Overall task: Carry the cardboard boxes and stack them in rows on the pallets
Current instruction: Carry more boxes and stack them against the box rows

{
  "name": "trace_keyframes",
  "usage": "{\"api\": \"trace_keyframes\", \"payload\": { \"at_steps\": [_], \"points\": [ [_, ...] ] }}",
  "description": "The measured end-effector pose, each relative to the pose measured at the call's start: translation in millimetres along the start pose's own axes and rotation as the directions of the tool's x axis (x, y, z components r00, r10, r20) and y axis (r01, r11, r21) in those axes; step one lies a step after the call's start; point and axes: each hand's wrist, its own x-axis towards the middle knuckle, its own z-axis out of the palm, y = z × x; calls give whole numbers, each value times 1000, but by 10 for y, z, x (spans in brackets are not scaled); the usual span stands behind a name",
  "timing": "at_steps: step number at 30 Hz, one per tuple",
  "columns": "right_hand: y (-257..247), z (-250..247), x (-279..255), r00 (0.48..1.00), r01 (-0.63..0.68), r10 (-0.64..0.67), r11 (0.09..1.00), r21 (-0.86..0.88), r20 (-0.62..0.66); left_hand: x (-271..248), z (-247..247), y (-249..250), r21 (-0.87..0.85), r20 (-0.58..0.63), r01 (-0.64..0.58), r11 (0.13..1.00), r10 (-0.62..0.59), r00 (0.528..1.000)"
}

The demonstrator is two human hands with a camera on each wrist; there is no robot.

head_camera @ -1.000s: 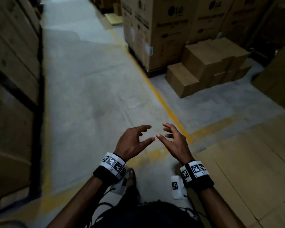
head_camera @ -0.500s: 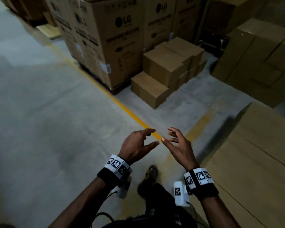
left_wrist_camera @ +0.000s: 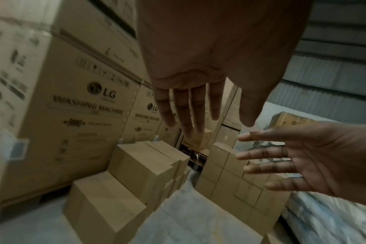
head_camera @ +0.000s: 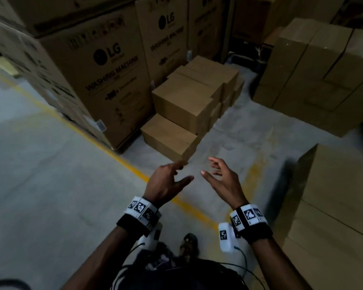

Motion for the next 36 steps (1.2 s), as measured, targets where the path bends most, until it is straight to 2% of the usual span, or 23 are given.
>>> {"api": "trace_keyframes", "payload": {
  "at_steps": [4,10,13,21,26,29,31,33,36],
  "points": [
    [-108,-302,820,999,-30,30,999,13,-42,967,9,-1,-80,13,14,997,-13,1000],
    [36,-714,2100,986,-61,65,998,28,-153,2531,108,-164,-203,69,62,977,-49,996],
    [79,-943,2965,981,-67,67,998,4,-183,3479,190,-276,-204,73,80,976,-66,995],
    [-286,-1682,5175,990,-28,12,993,-113,-144,5809,278,-145,-274,83,92,957,-72,994],
    [-226,-1991,6155,991,-71,55,990,-125,-123,6700,446,-222,-182,126,114,977,-92,988],
    [-64,-2036,6745,993,-115,115,980,-163,-6,7113,455,-373,-194,158,236,952,-207,965],
    [45,-2017,7174,980,-140,165,968,-209,112,7322,479,-497,-241,168,378,894,-345,923],
    [133,-1992,7630,951,-141,205,955,-262,232,7538,535,-609,-228,175,485,844,-454,874],
    [192,-1982,8279,894,-46,170,955,-292,414,7844,622,-709,-220,167,586,779,-562,810]
  ]
}}
